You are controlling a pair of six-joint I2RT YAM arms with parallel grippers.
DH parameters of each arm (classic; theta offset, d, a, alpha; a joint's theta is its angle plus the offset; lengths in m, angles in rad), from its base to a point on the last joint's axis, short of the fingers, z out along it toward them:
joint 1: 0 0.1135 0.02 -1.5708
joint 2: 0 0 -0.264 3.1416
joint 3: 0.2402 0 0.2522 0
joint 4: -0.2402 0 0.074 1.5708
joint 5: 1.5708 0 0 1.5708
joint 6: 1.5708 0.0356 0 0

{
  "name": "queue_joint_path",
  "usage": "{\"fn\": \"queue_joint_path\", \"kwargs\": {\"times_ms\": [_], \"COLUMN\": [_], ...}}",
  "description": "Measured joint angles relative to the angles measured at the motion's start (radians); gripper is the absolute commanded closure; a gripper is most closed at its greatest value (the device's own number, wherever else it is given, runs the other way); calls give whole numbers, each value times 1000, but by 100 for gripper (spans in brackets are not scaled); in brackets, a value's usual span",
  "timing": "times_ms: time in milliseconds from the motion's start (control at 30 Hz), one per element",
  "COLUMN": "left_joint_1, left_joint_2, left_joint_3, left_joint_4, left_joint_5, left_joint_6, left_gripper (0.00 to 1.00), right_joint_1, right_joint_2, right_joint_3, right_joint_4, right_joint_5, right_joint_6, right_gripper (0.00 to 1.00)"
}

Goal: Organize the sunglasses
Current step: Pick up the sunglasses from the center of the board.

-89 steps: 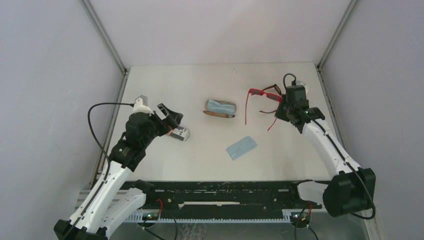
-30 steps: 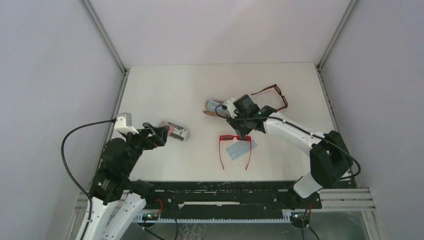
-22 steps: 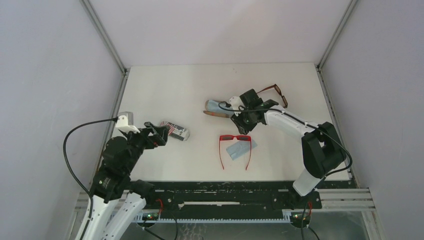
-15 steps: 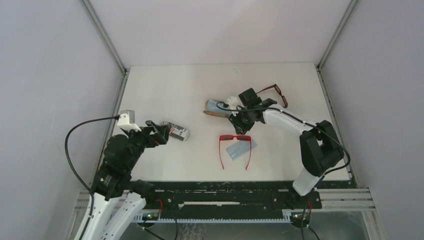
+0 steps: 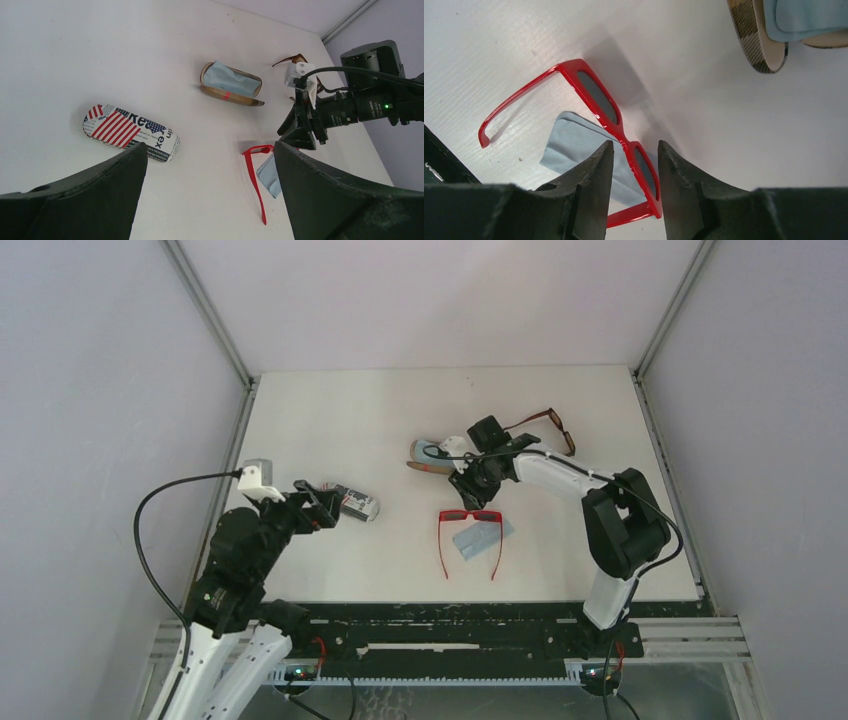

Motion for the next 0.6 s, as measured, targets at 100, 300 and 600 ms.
{"fn": "queue_joint_path", "kwargs": {"times_ms": [100,300,600], "left_joint_1": [0,0,0], "left_joint_2": [-5,-11,-10], "left_joint_3": [0,0,-22], "left_joint_4": [0,0,6], "left_joint_5": [0,1,3], "left_joint_6": [0,0,0], "left_gripper": [0,0,0], "right_joint_1": [5,6,6], "right_joint_2": [18,49,76], "right_joint_3": [24,44,46], "right_joint_4": [-2,-33,-71], "right_joint_5": [-7,-14,-19], "right_joint_6": [-6,-19,-27], "right_gripper": [65,67,74]}}
